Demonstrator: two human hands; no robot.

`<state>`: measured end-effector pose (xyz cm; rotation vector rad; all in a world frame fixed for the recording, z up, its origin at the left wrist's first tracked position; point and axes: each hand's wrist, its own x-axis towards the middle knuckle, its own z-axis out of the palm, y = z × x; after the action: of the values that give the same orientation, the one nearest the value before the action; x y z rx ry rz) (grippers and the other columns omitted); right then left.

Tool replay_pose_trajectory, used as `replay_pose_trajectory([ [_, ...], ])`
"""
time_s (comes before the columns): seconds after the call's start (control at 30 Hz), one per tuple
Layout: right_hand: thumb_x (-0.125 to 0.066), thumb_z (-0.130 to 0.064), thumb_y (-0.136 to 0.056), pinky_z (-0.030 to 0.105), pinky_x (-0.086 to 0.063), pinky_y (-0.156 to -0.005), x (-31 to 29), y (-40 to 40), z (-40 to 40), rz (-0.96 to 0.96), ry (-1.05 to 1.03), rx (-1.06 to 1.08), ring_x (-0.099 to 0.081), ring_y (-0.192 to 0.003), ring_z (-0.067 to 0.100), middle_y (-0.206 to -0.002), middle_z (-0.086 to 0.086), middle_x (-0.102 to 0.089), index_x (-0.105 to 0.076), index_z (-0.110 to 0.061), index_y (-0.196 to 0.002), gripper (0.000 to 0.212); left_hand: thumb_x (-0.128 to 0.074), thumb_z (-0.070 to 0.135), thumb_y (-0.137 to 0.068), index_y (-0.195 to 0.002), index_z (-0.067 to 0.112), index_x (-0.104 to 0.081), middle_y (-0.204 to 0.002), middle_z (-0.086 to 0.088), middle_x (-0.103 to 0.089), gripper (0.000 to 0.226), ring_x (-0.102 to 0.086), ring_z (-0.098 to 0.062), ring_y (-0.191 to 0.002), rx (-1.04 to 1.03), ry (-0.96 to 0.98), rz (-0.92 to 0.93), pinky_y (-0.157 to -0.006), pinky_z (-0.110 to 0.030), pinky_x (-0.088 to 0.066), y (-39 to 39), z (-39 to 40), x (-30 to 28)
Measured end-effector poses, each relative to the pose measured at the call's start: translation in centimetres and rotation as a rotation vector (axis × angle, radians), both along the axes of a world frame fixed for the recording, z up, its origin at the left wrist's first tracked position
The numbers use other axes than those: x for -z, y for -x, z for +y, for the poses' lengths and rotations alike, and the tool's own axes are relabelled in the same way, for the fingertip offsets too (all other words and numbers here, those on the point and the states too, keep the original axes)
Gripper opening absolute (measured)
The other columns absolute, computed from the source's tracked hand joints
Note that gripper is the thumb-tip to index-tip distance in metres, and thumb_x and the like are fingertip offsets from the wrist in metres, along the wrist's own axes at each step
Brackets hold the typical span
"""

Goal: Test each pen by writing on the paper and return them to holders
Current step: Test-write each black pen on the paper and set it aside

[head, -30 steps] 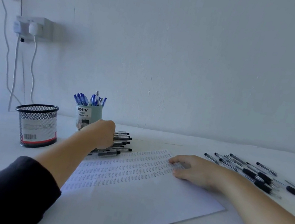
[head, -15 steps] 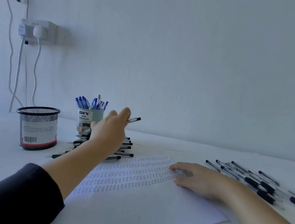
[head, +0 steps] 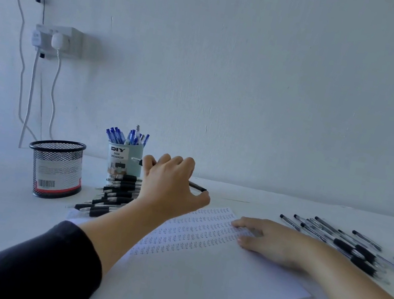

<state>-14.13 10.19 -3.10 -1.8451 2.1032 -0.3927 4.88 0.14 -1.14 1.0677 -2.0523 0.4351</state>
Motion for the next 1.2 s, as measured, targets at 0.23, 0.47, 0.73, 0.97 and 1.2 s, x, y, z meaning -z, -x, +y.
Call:
replay_pose_trajectory([
  [0.23,-0.049,-0.041,-0.095,0.028,-0.023,-0.114,0.0,0.0,0.0,0.000,0.002,0.001,-0.031,-0.139,0.010,-0.153,-0.013,-0.029,-0.039,-0.041,-0.139,0.045,-0.059,0.046,-0.075,-0.075,0.018,-0.036,-0.062,0.008,-0.035,0.036,-0.037,-0.016,-0.070,0.031,0.006,0.024,-0.072,-0.032,-0.014,-0.2,0.1,0.0],
  [0.47,-0.050,-0.042,-0.094,0.030,-0.023,-0.115,0.1,-0.1,0.1,-0.012,0.007,0.016,-0.033,-0.138,0.011,-0.152,-0.012,-0.031,-0.040,-0.043,-0.138,0.044,-0.062,0.030,-0.086,-0.107,0.014,-0.052,-0.104,0.001,-0.041,0.028,-0.041,-0.018,-0.096,0.136,-0.011,-0.095,-0.089,-0.031,-0.033,0.0,-0.2,0.4],
  [0.73,-0.058,-0.030,-0.092,0.025,-0.027,-0.108,-1.0,0.4,1.3,-0.099,-0.018,0.053,-0.038,-0.133,0.010,-0.147,-0.012,-0.037,-0.049,-0.043,-0.129,0.041,-0.042,0.032,-0.091,-0.088,0.012,-0.070,-0.112,-0.016,-0.057,0.034,-0.062,-0.030,-0.083,0.431,0.113,0.098,-0.063,-0.035,-0.049,0.3,0.3,0.1],
  [0.97,-0.061,-0.029,-0.088,0.032,-0.027,-0.112,-1.2,1.3,1.8,-0.153,-0.030,0.098,-0.039,-0.131,0.009,-0.144,-0.013,-0.040,-0.053,-0.047,-0.123,0.040,-0.054,0.038,-0.093,-0.081,0.008,-0.067,-0.075,-0.009,-0.068,0.035,-0.061,-0.016,-0.059,0.546,-0.847,0.709,-0.053,-0.027,-0.050,1.7,2.7,-1.3],
  [1.2,-0.063,-0.030,-0.084,0.036,-0.033,-0.109,-1.1,1.3,1.6,-0.189,-0.038,0.119,-0.044,-0.125,0.013,-0.139,-0.011,-0.043,-0.054,-0.051,-0.116,0.040,-0.058,0.005,-0.083,-0.070,0.007,-0.057,-0.053,-0.007,-0.058,0.014,-0.047,-0.015,-0.042,0.560,-1.231,0.761,-0.041,-0.018,-0.032,4.5,6.2,0.0],
])
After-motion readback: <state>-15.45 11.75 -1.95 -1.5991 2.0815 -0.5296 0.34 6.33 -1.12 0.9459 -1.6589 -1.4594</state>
